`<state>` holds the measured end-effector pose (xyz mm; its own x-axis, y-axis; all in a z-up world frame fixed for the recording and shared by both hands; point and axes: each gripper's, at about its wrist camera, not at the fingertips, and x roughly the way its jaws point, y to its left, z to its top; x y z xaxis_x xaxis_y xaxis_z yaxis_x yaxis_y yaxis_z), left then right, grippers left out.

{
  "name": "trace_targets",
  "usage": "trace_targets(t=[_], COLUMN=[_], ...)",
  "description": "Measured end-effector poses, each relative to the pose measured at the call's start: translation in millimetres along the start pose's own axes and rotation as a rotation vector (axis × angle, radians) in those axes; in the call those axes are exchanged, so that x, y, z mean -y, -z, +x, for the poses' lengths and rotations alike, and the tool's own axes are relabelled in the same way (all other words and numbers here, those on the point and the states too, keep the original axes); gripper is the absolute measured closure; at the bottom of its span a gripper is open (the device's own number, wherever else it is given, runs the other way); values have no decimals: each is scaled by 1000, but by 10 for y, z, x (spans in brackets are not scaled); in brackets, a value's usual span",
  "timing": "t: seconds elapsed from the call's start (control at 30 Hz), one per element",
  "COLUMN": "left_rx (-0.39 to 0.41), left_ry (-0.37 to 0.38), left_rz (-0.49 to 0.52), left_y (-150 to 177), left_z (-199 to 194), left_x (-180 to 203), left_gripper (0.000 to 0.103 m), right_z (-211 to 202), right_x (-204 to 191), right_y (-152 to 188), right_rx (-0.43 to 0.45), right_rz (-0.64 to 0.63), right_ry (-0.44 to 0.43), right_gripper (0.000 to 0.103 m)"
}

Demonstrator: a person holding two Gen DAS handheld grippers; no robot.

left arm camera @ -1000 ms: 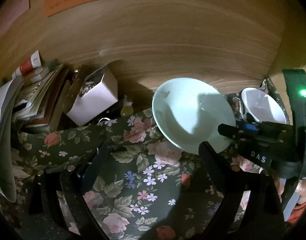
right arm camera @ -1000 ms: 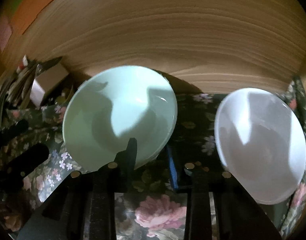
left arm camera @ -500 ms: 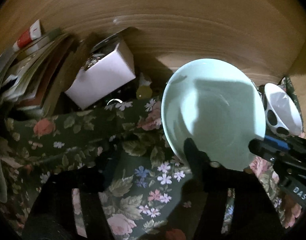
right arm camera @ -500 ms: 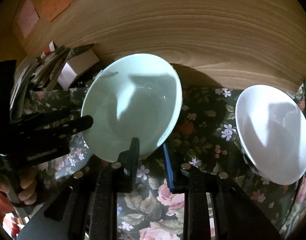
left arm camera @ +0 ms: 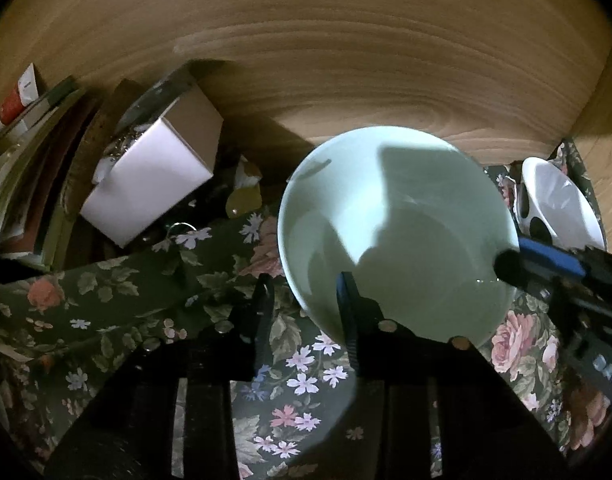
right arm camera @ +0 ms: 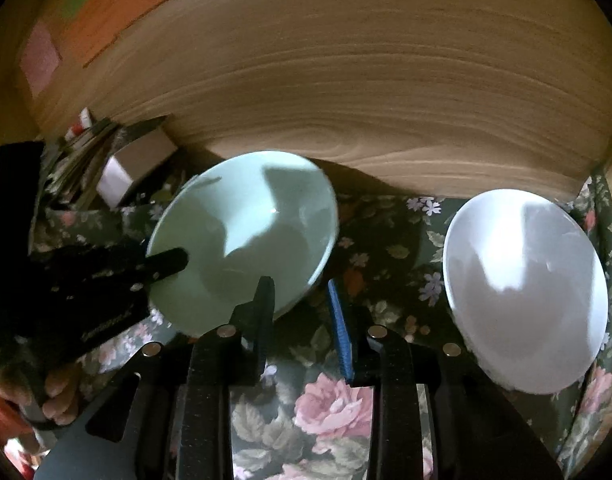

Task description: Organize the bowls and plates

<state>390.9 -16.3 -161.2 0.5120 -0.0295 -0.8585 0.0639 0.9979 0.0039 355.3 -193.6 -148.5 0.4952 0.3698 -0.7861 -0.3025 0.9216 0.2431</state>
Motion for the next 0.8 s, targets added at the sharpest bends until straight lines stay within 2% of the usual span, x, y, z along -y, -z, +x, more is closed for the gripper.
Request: trace_targets(t=[0.1,0.17,0.2,0.33,0.43,0.67,0.8], left_rx=[-1,-3,-3,-14,-45,-111,-110], left_ry=[10,26,33,3,31,66,33], left_rz=[-7,-10,-3,-2,-25,-60,-17], left_y=[54,63,86,111,147,369,531], left_z=[24,39,42,74,35,-88,-180], left_x=[-53,-45,-40,66,72,96,200], left_gripper=[71,79,81,82,82,82,82], right_z=[132,205,227,226,172,-43,-120], right_x=[38,38,29,-24,-33,-37,-49], right_y=[-52,-81,-77,-74,-39,207,429], right_rx=[-26,-38,-42,-36,-35,-37,-44], right_rz=[20,16,14,12,21,34,39], right_ry=[-4,-2,-7,0,-11,-28,-45], right_gripper=[78,78,81,82,82,82,82])
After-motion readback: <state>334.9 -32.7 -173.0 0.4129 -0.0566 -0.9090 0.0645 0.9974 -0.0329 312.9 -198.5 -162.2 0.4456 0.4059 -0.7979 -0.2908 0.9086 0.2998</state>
